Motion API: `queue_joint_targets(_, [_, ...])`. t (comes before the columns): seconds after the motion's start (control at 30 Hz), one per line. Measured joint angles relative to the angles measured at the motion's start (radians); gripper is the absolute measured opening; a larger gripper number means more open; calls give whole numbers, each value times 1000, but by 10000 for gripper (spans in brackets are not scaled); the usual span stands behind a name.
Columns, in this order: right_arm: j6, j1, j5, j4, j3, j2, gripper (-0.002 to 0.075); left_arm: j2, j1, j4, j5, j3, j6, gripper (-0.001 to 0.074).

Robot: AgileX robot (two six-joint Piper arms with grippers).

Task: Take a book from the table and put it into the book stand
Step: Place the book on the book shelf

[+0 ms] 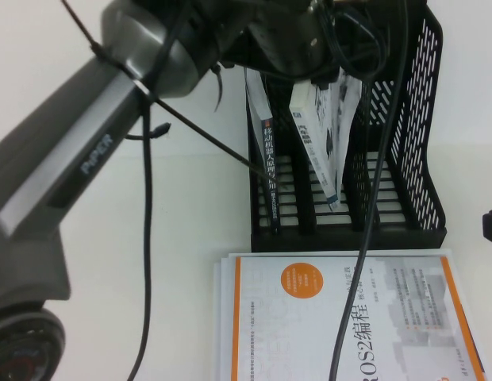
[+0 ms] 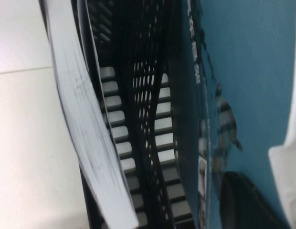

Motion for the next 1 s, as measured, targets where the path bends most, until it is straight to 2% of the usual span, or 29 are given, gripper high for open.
queue_joint_targets(1.0, [0,0,16,11,0,0,-3,95,0,-1,-50,0,4,113])
